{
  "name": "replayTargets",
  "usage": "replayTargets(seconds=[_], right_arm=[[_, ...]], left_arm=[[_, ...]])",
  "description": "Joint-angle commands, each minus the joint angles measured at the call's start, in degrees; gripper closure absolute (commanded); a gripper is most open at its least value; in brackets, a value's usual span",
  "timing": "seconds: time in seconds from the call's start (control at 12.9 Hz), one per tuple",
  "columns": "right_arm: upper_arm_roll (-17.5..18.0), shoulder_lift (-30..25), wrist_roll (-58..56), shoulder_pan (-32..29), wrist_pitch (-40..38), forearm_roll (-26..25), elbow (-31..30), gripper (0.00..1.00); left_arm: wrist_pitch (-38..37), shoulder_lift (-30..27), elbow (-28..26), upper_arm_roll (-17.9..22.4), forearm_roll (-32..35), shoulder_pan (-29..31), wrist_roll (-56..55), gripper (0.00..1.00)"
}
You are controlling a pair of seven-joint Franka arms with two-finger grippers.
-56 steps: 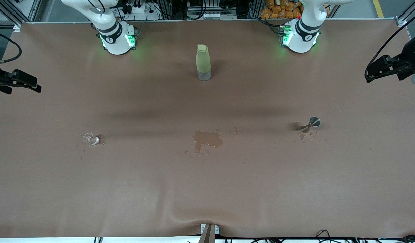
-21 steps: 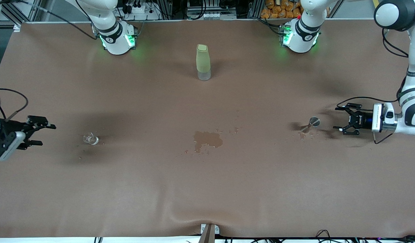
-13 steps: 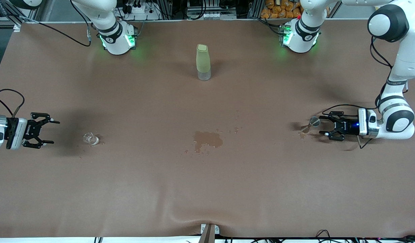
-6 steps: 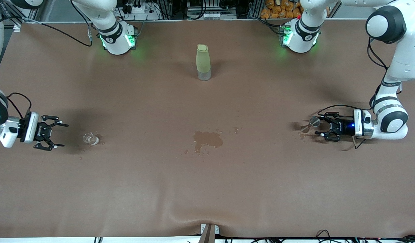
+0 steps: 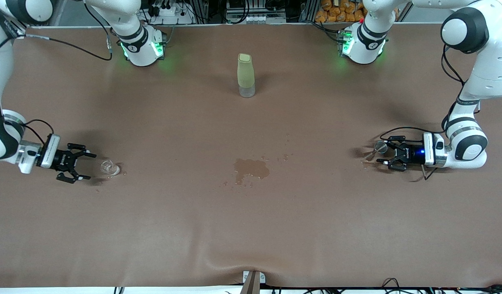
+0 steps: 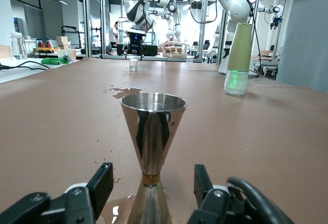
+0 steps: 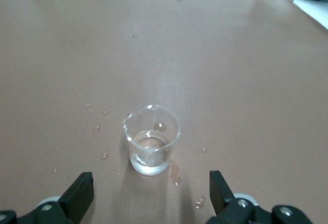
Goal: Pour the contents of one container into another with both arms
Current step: 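Close the right gripper on the beaker while the left gripper grips the jigger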
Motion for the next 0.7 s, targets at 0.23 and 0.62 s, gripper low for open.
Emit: replayTargets(seconds=[0.23, 0.62], right_arm=[[0.7, 7.4, -1.9, -5.0, -7.1, 12.9, 3.0, 0.00], [0.7, 12.8, -1.9, -5.1, -11.8, 17.1, 3.9, 0.00]], left_arm=[[1.2, 0.6, -0.6, 0.1, -1.5, -1.0, 1.3, 0.39], [1.4, 0.6, -0.6, 0.1, -2.2, -1.8, 1.3, 0.55]])
